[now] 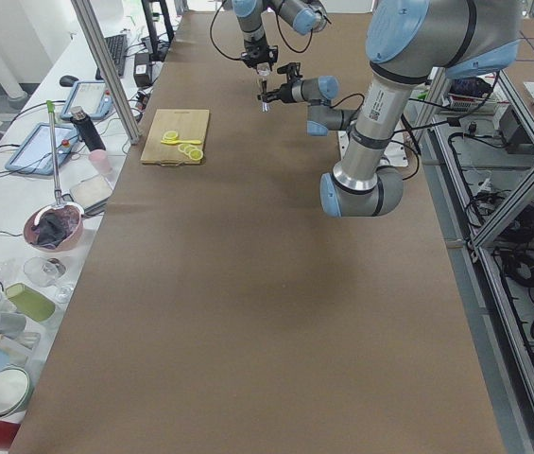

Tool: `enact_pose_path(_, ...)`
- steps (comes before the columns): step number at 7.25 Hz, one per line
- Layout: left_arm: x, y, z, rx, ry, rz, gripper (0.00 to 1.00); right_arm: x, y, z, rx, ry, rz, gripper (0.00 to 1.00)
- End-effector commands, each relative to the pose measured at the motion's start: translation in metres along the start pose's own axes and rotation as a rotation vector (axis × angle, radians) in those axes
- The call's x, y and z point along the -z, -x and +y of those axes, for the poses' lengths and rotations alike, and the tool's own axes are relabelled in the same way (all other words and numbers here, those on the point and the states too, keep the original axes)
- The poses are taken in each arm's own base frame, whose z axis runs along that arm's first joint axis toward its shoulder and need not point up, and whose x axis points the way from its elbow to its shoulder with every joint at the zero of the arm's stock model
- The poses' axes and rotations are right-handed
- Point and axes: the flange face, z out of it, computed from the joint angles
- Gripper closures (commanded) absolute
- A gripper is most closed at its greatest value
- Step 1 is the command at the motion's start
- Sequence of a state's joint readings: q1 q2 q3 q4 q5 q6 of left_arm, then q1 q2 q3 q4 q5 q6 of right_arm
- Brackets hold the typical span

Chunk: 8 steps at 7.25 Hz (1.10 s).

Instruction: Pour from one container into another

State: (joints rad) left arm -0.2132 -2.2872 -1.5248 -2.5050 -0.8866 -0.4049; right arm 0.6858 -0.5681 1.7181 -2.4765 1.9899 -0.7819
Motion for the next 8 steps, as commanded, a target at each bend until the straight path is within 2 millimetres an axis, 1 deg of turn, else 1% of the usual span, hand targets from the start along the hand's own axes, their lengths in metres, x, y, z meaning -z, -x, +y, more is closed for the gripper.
enact_pose_path(1, 0.0, 0.0, 0.0, 0.0, 0.0, 0.0, 1.0, 0.002, 0.001, 0.001, 0.009, -0.012, 0.006, 1.0)
enact_pose_path(3, 0.0, 0.0, 0.0, 0.0, 0.0, 0.0, 1.0, 0.002, 0.003, 0.008, 0.002, -0.027, 0.007, 1.0)
enact_pose_path(4, 0.0, 0.0, 0.001, -0.001, 0.001, 0.0, 1.0, 0.009, 0.002, 0.012, -0.001, -0.057, 0.015, 1.0)
enact_pose_path(6, 0.0, 0.0, 0.0, 0.0, 0.0, 0.0, 1.0, 0.024, -0.002, 0.029, -0.014, -0.113, 0.032, 1.0)
enact_pose_path(7, 0.0, 0.0, 0.0, 0.0, 0.0, 0.0, 1.0, 0.028, -0.004, 0.035, -0.013, -0.14, 0.048, 1.0)
enact_pose_path(8, 0.0, 0.0, 0.0, 0.0, 0.0, 0.0, 1.0, 0.026, -0.002, 0.053, -0.018, -0.175, 0.057, 1.0)
